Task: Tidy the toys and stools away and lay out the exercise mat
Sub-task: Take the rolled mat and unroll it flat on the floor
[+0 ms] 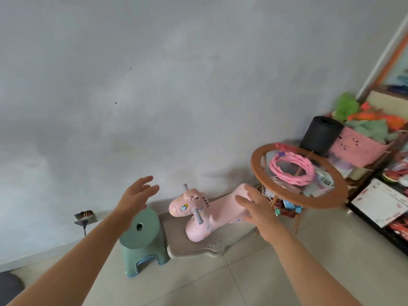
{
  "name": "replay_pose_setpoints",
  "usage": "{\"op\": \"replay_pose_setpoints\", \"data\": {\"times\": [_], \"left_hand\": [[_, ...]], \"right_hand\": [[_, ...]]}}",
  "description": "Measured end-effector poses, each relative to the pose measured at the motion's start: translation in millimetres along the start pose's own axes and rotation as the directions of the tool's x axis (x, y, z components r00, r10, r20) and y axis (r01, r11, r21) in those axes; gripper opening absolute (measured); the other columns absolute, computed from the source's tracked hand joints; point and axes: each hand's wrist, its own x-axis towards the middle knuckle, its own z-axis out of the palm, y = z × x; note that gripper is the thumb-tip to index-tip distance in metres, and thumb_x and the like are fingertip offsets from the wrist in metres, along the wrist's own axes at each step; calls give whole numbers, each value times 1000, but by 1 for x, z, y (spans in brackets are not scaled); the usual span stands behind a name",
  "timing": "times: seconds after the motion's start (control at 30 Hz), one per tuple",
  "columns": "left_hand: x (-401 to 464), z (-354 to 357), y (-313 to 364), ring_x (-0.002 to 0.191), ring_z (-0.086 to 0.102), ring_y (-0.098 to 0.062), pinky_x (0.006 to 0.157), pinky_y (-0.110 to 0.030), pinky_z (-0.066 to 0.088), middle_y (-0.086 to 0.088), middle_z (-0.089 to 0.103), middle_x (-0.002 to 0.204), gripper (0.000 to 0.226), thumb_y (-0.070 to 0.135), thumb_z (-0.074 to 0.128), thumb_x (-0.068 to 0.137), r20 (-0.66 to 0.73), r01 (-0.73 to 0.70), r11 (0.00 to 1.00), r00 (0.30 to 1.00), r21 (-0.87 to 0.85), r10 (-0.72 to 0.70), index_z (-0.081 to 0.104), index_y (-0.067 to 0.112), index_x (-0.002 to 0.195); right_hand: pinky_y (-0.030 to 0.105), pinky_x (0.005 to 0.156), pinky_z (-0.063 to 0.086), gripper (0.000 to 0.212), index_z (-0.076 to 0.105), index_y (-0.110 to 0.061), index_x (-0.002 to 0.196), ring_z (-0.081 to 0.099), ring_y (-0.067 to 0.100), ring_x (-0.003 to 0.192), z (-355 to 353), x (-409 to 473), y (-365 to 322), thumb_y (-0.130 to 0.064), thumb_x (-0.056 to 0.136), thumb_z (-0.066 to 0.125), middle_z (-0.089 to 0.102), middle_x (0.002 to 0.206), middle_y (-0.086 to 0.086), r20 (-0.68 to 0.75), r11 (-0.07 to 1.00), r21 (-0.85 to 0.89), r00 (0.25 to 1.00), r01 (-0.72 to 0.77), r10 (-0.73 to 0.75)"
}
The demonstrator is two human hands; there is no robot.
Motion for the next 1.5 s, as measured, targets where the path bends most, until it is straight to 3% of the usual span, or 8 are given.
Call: {"op": "replay_pose_setpoints", "data": {"times": [0.33, 0.53, 0.67, 0.87, 1.1, 1.27, 1.4, 1.5], "left_hand": [[42, 133, 56, 111, 50, -21, 95, -35, 40, -7, 51, 133, 48, 29, 69, 77, 263, -100, 993, 961, 61, 81, 53, 28, 123], [97, 206, 71, 114, 49, -20, 99, -36, 39, -5, 51, 131, 46, 26, 69, 81, 411, -103, 993, 909, 55, 71, 54, 27, 124], [136, 251, 87, 114, 49, -20, 97, -36, 39, -2, 53, 124, 39, 23, 63, 87, 489, -118, 991, 869, 58, 75, 54, 26, 125], [189, 303, 116, 84, 53, -5, 73, -21, 41, 9, 58, 90, 20, 12, 56, 91, 574, -153, 987, 813, 51, 97, 57, 31, 89], [224, 355, 116, 109, 54, -21, 85, -30, 46, -10, 57, 125, 38, 19, 59, 89, 629, -130, 987, 776, 99, 39, 54, 13, 126], [241, 401, 114, 100, 53, -19, 88, -34, 41, -3, 56, 108, 28, 16, 59, 89, 621, -126, 984, 784, 127, 20, 55, 21, 117], [253, 458, 113, 103, 50, -20, 89, -34, 40, -10, 56, 118, 33, 16, 58, 89, 600, -146, 977, 800, 158, 22, 55, 15, 122], [259, 514, 116, 112, 51, -22, 100, -40, 41, -6, 56, 124, 38, 17, 59, 89, 565, -129, 977, 825, 172, 9, 54, 14, 127]], "right_hand": [[41, 96, 43, 54, 43, -28, 135, 47, 19, 120, -116, -12, -12, -21, 86, 64, 46, 132, -3, -239, 988, 144, 971, 53, -18], [45, 101, 39, 23, 51, -27, 108, 56, 21, 109, -162, 4, -20, -15, 90, 57, 55, 120, 8, -369, 980, 186, 929, 66, 8], [37, 92, 41, 51, 40, -19, 138, 51, 18, 109, -189, 30, -30, -20, 90, 59, 49, 129, 2, -454, 978, 198, 891, 66, 32], [41, 98, 39, 55, 39, -20, 139, 48, 18, 117, -217, 70, -48, -25, 89, 61, 47, 134, -2, -532, 976, 198, 846, 88, 32], [37, 95, 40, 4, 58, -19, 95, 53, 4, 78, -241, 99, -43, -17, 92, 56, 55, 84, -12, -546, 989, 131, 838, 71, 12], [34, 91, 41, 14, 55, -29, 103, 52, 1, 83, -284, 125, -31, -20, 92, 57, 52, 90, -19, -547, 983, 168, 836, 77, 28], [38, 98, 41, 47, 42, -16, 136, 53, 8, 92, -346, 146, -19, -20, 92, 57, 50, 93, -18, -524, 976, 201, 851, 81, 37], [26, 80, 47, 37, 46, -24, 126, 56, 2, 89, -405, 162, -12, -17, 92, 57, 54, 99, -17, -525, 974, 207, 851, 88, 35]]}}
